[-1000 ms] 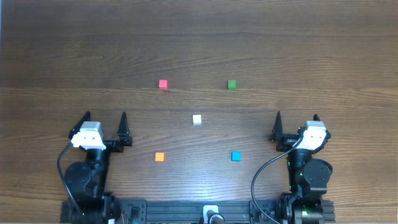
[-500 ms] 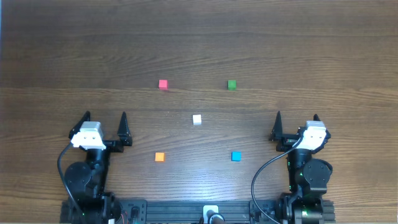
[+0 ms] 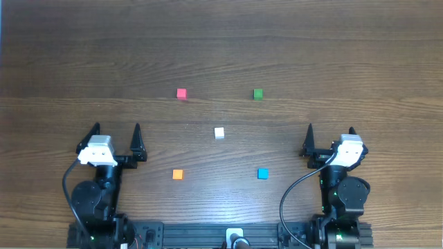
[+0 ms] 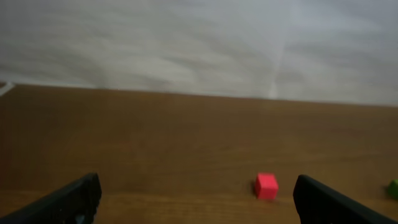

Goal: Stack Cubes

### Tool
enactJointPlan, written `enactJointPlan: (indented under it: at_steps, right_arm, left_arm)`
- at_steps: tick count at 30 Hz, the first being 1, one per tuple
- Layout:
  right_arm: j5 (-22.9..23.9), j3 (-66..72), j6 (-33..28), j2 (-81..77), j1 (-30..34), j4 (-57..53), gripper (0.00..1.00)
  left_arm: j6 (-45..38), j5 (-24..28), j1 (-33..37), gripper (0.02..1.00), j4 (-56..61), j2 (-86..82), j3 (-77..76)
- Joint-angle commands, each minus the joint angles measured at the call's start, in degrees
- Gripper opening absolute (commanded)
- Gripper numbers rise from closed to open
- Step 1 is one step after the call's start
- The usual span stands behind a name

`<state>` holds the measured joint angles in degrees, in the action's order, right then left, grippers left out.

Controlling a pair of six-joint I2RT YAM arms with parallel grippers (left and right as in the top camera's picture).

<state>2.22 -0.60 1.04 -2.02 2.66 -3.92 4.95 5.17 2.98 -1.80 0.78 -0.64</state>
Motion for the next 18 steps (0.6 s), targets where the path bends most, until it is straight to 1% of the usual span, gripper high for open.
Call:
enactJointPlan:
  at_steps: [1, 5, 8, 15, 18]
  right_arm:
    - [-0.48, 0.31, -0.28, 0.57, 0.42, -0.2, 0.993]
    - [-0.48, 0.31, -0.28, 0.57, 0.42, -0.2, 0.993]
    - [-0.48, 0.31, -0.28, 0.57, 0.42, -0.2, 0.991]
    - [-0.48, 0.31, -0.28, 0.57, 0.42, -0.2, 0.993]
    - [-0.48, 0.31, -0.28, 0.57, 0.42, -0.2, 0.993]
  left_arm:
    - [4.42, 0.22, -1.7, 0.998, 0.57, 7.26, -4.11]
    - [6.49, 2.78, -3.76, 0.998, -3.34, 23.39, -16.17]
    - [8.0, 3.45, -5.64, 0.998, -12.07, 38.27, -29.99]
    - [9.79, 2.78, -10.78, 0.998, -35.1, 70.51, -62.71]
    - [10.58, 2.27, -12.98, 0.998, -41.42, 81.44, -73.07]
